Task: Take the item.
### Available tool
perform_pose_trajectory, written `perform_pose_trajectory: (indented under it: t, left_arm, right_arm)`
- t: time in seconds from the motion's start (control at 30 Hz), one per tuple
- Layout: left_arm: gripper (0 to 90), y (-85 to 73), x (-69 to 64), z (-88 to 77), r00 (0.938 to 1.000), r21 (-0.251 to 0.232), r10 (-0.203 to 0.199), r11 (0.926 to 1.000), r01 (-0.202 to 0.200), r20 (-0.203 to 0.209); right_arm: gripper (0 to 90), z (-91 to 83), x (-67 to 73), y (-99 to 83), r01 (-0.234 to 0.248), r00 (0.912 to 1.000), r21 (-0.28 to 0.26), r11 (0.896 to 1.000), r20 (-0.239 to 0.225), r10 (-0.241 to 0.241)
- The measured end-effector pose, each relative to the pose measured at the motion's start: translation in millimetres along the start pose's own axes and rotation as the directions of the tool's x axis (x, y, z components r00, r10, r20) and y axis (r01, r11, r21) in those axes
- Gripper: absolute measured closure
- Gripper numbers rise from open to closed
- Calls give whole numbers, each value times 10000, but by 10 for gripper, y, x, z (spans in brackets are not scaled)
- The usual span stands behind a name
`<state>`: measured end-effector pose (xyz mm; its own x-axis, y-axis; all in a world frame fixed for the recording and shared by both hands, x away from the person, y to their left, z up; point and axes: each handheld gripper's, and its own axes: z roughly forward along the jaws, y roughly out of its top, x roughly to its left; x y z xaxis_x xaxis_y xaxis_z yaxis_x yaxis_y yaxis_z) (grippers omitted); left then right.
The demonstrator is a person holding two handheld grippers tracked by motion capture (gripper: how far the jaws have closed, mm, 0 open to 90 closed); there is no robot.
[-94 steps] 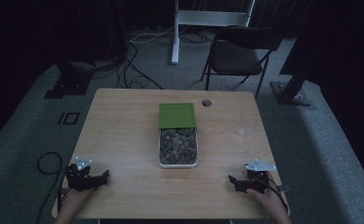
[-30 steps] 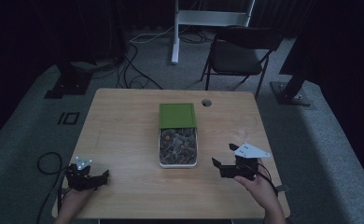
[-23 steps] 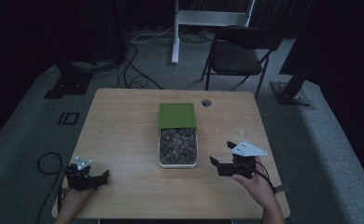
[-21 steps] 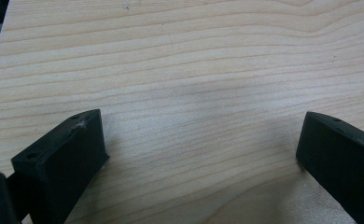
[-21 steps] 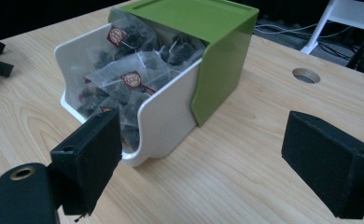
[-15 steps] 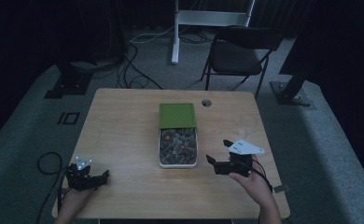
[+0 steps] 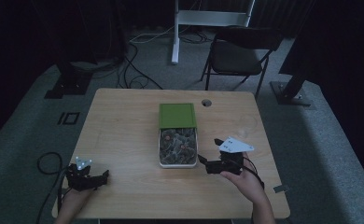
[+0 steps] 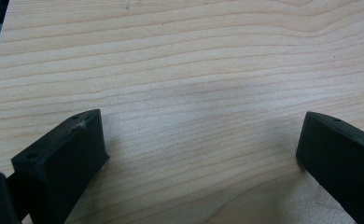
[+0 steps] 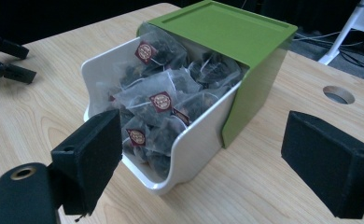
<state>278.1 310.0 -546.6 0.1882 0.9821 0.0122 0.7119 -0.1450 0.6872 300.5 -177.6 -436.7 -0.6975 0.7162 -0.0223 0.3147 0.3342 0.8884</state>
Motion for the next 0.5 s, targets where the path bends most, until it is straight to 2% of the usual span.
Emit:
perform_pose_trajectory:
  t: [0.5]
  left_arm:
    - [19,0,-1,1,10000,-14,-17,10000,17,-1]
  right_arm:
    - [132,206,117,95,191,9988,-44,9998,-442,-192]
